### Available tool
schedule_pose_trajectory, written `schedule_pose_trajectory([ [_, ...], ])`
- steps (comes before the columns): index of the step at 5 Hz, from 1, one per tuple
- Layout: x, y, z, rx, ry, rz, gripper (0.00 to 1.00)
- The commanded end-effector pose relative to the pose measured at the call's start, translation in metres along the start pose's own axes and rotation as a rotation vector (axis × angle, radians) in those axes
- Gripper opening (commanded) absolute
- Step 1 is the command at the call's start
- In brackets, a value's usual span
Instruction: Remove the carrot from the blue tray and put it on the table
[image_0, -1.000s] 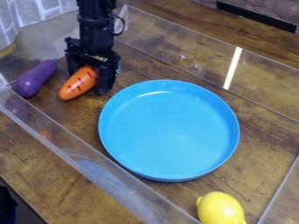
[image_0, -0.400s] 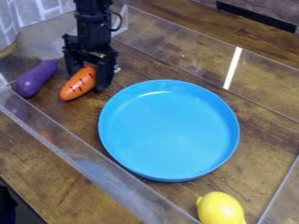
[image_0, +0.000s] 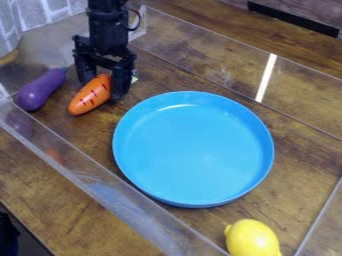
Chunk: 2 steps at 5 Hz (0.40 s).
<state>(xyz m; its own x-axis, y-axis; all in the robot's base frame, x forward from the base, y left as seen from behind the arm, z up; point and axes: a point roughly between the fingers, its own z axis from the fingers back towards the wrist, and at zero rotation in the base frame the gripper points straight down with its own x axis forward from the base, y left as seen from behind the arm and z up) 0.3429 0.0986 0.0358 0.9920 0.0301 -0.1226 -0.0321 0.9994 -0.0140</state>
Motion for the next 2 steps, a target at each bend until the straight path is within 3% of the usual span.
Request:
schedule_pose_trajectory([
  [1, 0.0059, 0.0134, 0.0320, 0.014, -0.088, 0.031, 1.00],
  [2, 0.0072, 0.0153, 0.0315, 0.011, -0.086, 0.035, 1.00],
])
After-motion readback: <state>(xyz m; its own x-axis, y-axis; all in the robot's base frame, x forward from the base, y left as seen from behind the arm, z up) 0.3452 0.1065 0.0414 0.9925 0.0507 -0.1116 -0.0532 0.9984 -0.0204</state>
